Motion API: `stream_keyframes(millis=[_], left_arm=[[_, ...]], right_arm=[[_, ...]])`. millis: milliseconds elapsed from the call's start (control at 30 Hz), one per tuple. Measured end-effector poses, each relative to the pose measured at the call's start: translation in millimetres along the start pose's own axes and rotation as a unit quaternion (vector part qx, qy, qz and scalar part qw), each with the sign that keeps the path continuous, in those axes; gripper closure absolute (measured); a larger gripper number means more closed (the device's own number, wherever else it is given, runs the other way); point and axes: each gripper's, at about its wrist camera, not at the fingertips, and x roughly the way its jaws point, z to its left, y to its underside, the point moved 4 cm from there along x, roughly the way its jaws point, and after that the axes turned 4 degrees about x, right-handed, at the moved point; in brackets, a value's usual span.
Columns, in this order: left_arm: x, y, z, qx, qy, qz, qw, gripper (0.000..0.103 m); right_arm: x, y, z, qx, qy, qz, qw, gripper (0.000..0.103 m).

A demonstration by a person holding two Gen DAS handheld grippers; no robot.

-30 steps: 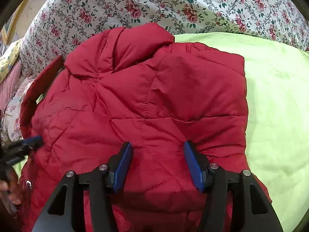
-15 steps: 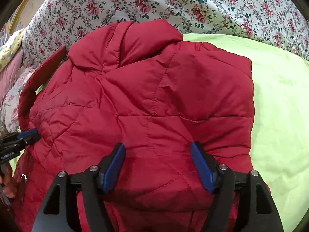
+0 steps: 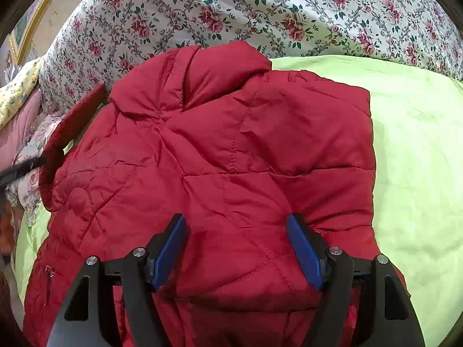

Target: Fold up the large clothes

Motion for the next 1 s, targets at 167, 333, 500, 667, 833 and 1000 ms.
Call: stream_keyframes(millis=[167,333,500,667,833,1000], left_arm=[[40,-34,18,-0.001,-0.06,0.02,0.998,0.032],[83,-37,30,0.005,-0.091,0.066,0.9936,0.033],[100,-30,42,-0.023,-0.07,0.087,0.9935,0.086],[68,-18,45,-0.054,-0.012,0.048,0.9973,0.091],[22,-8,27,-0.09,0.059,0.011,0.9941,0.092],[-22,6,-7,-0.1,0.122,-0.022,0.9872,0.092]], right_arm=[[-17,-3,-5,0.054,-0.029,0.005,0.998,0.029],[-54,-9,11,0.059,-0.075,-0.005,0.995,0.025],[-69,-6,21,0.049,-0.084,-0.006,0.995,0.023],[-68,-3,19,0.062,-0.086,0.006,0.994,0.023],[-66,1,21,0.07,-0.093,0.013,0.993,0.023],[-63,7,25,0.074,-0.105,0.027,0.991,0.023]])
